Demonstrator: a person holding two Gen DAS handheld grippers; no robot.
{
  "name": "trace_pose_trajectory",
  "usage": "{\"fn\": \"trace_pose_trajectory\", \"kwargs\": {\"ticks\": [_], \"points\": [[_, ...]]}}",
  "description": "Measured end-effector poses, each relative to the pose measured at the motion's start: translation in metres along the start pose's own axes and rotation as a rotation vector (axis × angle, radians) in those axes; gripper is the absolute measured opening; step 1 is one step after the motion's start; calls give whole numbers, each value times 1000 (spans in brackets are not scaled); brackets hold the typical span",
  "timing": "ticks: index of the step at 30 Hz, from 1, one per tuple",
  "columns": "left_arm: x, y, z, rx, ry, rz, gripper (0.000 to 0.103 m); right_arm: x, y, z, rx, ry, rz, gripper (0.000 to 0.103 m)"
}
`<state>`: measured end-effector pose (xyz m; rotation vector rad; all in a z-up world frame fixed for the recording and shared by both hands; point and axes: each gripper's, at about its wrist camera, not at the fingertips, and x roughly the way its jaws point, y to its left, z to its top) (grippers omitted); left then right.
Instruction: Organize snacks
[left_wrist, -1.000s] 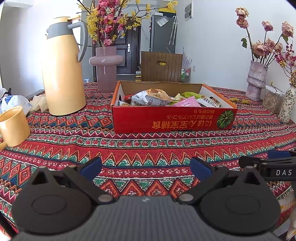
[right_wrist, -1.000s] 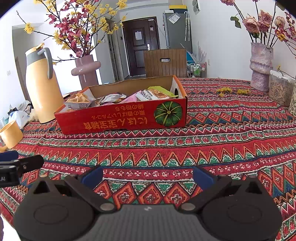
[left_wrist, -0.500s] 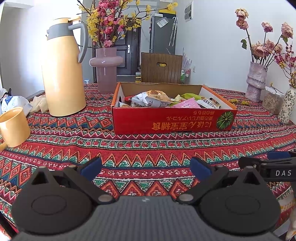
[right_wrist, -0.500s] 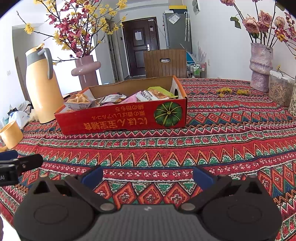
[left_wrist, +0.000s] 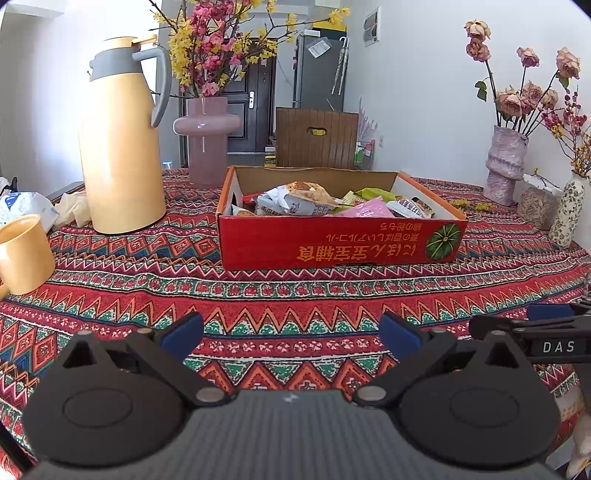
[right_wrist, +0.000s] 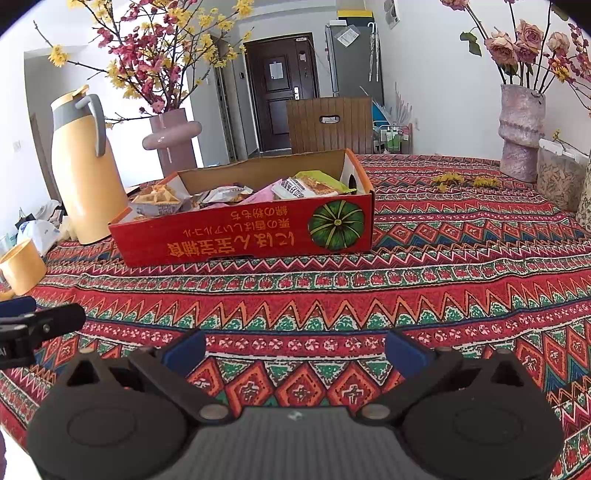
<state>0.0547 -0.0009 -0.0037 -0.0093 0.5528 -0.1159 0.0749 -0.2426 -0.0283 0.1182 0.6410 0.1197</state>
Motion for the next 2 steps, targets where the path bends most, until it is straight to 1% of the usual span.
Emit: {"fn": "trace_pose_trajectory", "kwargs": {"ticks": [2], "points": [[0,0,0,0,3,-2,103,0,0,0,0,1,0,103]]}}
